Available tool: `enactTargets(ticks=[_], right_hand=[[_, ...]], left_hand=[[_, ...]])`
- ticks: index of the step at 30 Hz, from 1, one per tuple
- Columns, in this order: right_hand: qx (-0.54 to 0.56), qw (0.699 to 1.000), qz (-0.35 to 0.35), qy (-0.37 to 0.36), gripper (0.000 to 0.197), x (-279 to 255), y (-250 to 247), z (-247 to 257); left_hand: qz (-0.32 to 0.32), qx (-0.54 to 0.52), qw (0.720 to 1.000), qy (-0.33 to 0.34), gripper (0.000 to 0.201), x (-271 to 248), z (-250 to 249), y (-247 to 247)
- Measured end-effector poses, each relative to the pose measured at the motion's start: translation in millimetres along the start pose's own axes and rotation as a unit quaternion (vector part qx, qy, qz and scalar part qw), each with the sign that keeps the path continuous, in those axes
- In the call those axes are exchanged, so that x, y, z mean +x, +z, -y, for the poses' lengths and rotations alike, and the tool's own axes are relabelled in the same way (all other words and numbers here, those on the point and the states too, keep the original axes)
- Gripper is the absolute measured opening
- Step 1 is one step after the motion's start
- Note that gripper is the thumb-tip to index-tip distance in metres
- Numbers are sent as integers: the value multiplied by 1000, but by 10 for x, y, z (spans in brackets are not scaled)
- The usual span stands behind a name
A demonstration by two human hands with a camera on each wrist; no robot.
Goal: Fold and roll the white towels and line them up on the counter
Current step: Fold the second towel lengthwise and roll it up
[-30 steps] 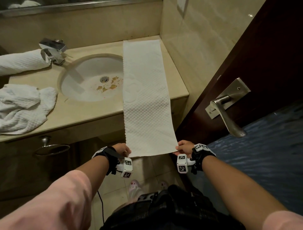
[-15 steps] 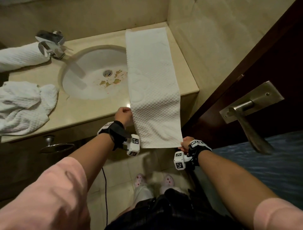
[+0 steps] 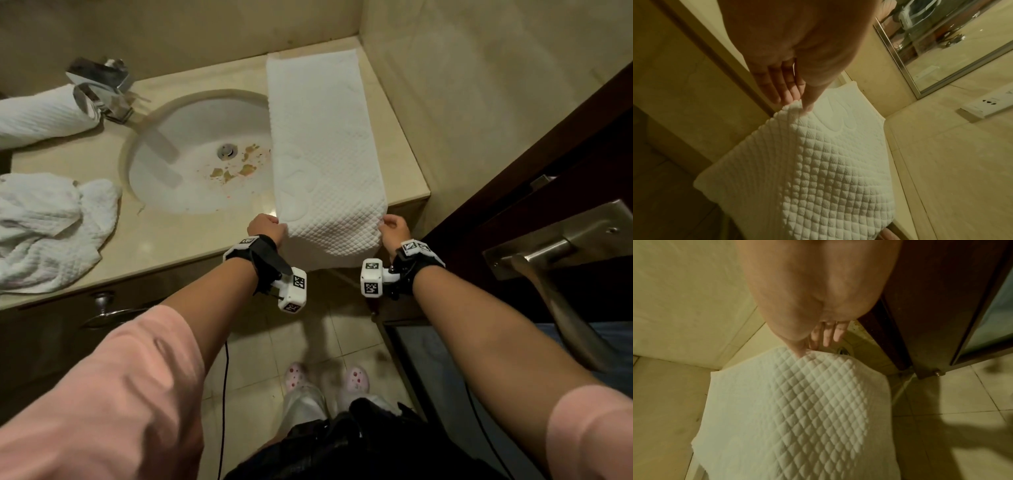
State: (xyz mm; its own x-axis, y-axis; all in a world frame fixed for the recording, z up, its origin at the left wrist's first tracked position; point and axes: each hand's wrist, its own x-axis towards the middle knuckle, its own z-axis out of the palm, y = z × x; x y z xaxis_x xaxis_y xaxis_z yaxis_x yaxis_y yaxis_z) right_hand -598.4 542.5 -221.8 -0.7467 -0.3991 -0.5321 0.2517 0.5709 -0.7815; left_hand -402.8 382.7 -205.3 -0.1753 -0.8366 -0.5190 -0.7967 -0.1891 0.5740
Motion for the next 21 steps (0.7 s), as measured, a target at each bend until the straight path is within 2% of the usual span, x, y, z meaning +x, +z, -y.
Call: enactTargets(ticks=[2,5,10,13,18,21], right_hand=[[-43,999,-16,2,27,53,1,71],[-72,997,-32,9,26,118,-3,79],[-80,997,-14,21,24,218,-19,72],[-71,997,-8,29,22,250,-37,66],[-75,997,-19,-19,11,244,-67,37],[-88,995,-21,-30,14,221,-77,53]], left_hand=[[-2,7,1000,-15,30,18,-34,-1],[11,23,999,-27,14,46,-68,-4],[40,71,996,-38,31,93,-98,-42],[69,111,991,-33,28,85,-148,-84],[88,199,976,-10,40,59,-228,-104],[71,186,980,0,31,33,-280,-72]])
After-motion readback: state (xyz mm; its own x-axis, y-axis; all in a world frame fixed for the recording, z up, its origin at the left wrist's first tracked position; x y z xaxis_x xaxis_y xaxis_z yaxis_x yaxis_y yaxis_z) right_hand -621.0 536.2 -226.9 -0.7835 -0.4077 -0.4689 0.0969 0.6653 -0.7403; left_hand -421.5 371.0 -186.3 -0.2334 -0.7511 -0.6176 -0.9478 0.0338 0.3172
